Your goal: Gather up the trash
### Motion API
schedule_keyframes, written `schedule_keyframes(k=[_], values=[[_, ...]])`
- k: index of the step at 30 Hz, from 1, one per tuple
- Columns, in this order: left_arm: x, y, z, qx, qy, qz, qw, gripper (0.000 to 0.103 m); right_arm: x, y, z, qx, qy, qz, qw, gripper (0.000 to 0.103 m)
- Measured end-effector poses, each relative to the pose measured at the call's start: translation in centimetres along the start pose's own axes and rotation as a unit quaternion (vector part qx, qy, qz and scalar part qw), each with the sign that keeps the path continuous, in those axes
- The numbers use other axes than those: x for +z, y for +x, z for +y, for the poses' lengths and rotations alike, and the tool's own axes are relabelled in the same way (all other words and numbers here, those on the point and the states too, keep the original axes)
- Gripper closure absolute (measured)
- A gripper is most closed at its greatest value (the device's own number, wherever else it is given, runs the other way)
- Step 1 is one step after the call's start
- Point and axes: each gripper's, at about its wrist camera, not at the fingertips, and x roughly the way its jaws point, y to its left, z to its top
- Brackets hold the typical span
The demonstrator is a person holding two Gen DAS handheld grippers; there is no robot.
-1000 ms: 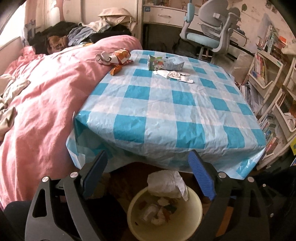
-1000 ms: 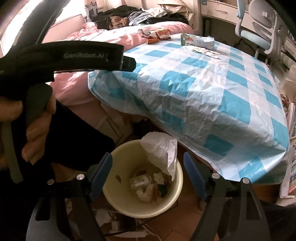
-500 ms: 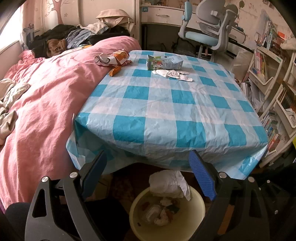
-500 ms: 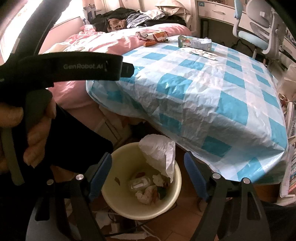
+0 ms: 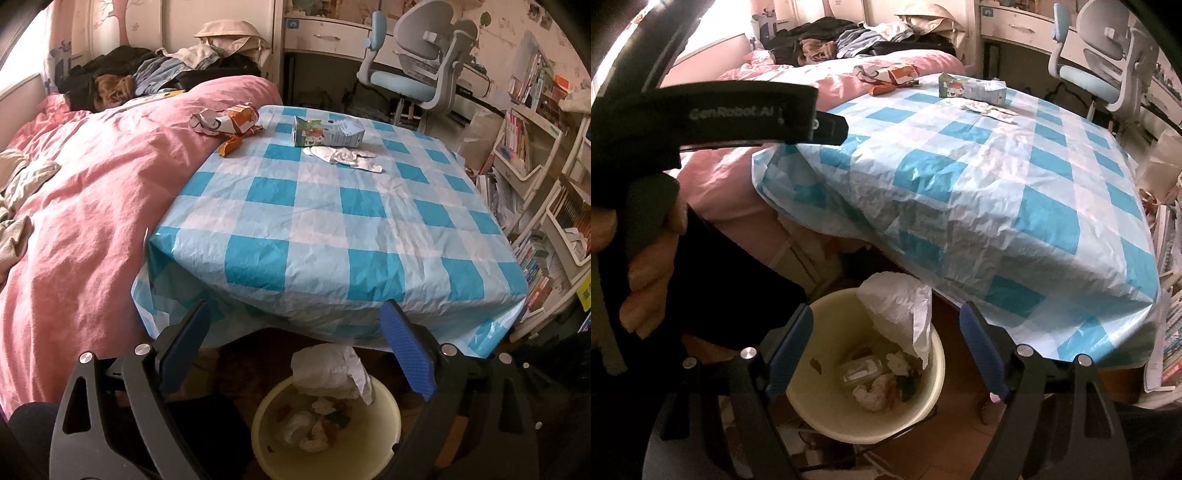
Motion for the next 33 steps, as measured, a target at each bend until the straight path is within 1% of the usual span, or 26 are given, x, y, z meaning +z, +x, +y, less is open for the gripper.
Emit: schedule_keyframes(k=[5, 9, 12, 15, 20, 24, 30, 31, 33], values=[[0.1, -0.2, 0.1, -0.006, -0.006, -0.001, 1.0, 0.012, 0.1, 0.1, 0.0, -0.004, -0.001, -0.002, 1.0, 0.024], [0.1, -0.2, 0.1, -0.011, -0.009, 0.0, 0.9999, 0.012, 0.5, 0.1, -0.5, -0.01, 0.006, -0.013, 1.0, 0.023], [0.1, -0.2, 0.3, -0.012, -0.014, 0.001, 0.9998, 0.011, 1.2, 0.0, -1.0, -0.021, 0.009, -0.019, 1.0, 0.022], [0.1, 0.0, 0.4, -0.015, -0.02, 0.006, 0.9997, 0.011, 2.3, 0.0, -1.5, -0.031, 0.008, -0.026, 0.999, 0.021], [0.5, 0.4, 0.6, -0.014, -0.031, 0.011, 0.9993, 0.01, 5.9, -0.3, -3.9, -0.054, 0.011, -0.048, 0.997, 0.02], [2.7, 1.6, 0.3, -0.014, -0.033, 0.012, 0.9993, 0.01, 9.0, 0.3, -7.0, -0.083, 0.021, -0.052, 0.995, 0.015], [8.6, 5.1, -1.1, 0.007, 0.007, 0.015, 0.9998, 0.008, 12.6, 2.9, -13.4, -0.123, 0.078, -0.03, 0.989, 0.014], [9.3, 5.5, -1.1, 0.011, 0.009, 0.018, 0.9997, 0.008, 13.3, 3.8, -14.9, -0.133, 0.094, -0.021, 0.987, 0.013], [10.7, 6.5, -1.1, 0.008, 0.006, 0.021, 0.9997, 0.008, 13.9, 4.5, -16.4, -0.141, 0.112, -0.013, 0.984, 0.013]])
